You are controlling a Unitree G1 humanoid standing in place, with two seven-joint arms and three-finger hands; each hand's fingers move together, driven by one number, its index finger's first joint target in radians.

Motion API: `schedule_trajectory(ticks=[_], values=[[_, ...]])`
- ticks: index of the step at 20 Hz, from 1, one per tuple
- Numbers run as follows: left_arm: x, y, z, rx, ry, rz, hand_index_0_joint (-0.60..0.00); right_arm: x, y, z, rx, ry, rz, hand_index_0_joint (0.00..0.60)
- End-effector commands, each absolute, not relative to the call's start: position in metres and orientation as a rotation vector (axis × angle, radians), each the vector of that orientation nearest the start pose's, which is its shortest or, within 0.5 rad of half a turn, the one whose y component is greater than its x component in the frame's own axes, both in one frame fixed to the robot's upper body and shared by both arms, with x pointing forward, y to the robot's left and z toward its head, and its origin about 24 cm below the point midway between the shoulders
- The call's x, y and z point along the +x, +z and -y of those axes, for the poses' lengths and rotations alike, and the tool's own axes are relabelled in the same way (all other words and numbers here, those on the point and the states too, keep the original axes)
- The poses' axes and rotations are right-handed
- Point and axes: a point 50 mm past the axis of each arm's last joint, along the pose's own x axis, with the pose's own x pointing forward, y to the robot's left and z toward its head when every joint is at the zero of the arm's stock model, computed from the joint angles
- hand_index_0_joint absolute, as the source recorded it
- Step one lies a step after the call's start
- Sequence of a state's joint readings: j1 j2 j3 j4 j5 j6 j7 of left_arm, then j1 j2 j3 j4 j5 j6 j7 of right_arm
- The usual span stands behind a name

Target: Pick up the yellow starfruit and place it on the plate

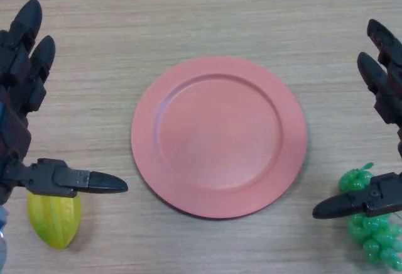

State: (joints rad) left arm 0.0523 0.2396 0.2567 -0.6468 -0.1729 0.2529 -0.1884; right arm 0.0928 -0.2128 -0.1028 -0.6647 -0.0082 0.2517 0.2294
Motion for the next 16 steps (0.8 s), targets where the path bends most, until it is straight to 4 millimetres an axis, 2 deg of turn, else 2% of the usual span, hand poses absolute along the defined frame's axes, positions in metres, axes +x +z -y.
schedule_trajectory(ticks=[1, 6, 10, 16], values=[[0.203, 0.195, -0.217, 0.226, -0.008, 0.529, 0.000, 0.201, 0.181, 0.186, -0.353, 0.122, 0.522, 0.000], [0.204, 0.196, -0.219, 0.229, -0.001, 0.537, 0.000, 0.201, 0.181, 0.187, -0.348, 0.113, 0.520, 0.000], [0.202, 0.191, -0.222, 0.257, -0.001, 0.504, 0.000, 0.203, 0.180, 0.186, -0.350, 0.119, 0.511, 0.000], [0.191, 0.177, -0.246, 0.429, 0.045, 0.428, 0.000, 0.211, 0.175, 0.181, -0.318, 0.147, 0.478, 0.000]])
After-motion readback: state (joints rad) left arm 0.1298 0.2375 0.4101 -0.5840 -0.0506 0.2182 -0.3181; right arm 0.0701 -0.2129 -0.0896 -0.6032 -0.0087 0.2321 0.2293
